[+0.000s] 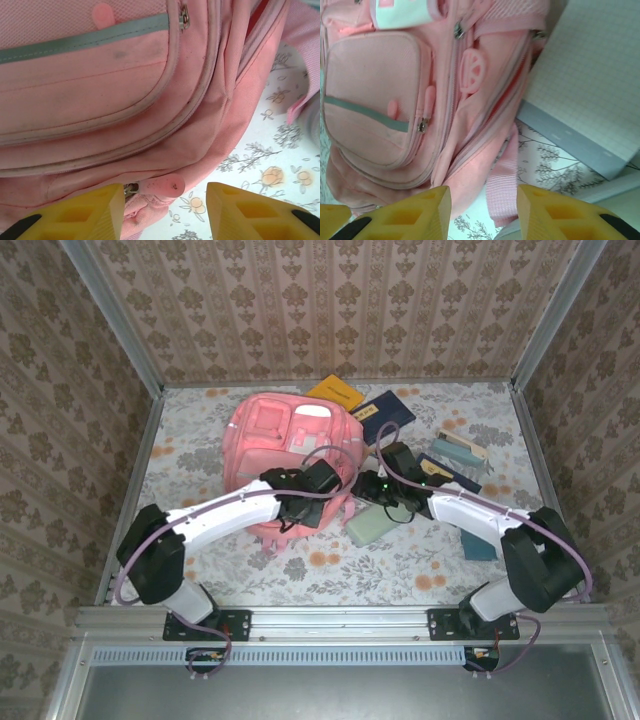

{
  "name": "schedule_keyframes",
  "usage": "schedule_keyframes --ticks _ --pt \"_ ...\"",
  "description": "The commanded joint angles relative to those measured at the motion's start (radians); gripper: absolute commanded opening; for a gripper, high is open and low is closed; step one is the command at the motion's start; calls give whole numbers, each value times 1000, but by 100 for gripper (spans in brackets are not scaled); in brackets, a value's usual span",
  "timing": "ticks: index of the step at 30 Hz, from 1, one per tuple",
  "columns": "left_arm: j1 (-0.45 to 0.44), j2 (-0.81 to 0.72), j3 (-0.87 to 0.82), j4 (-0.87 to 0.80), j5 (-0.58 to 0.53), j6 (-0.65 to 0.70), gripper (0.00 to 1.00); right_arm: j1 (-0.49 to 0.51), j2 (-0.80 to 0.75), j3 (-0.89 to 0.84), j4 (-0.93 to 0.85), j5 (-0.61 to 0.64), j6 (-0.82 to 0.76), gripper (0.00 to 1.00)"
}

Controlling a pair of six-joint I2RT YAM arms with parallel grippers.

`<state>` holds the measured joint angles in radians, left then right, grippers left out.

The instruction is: Pack books, pencil case, and school supplies into a backpack

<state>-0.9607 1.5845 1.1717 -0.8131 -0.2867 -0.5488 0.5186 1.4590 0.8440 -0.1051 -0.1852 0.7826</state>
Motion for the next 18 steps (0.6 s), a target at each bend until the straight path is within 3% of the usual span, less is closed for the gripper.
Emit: schedule_keyframes --ticks 1,10,18 --pt "-18 49 47 -95 -77 88 44 -14 -50 -35 12 33 26 40" --pt "-44 129 75 -94 -68 145 42 -20 -61 -68 7 36 37 40" --pt "-50 185 92 -119 -141 153 37 -20 -61 -69 19 23 47 39"
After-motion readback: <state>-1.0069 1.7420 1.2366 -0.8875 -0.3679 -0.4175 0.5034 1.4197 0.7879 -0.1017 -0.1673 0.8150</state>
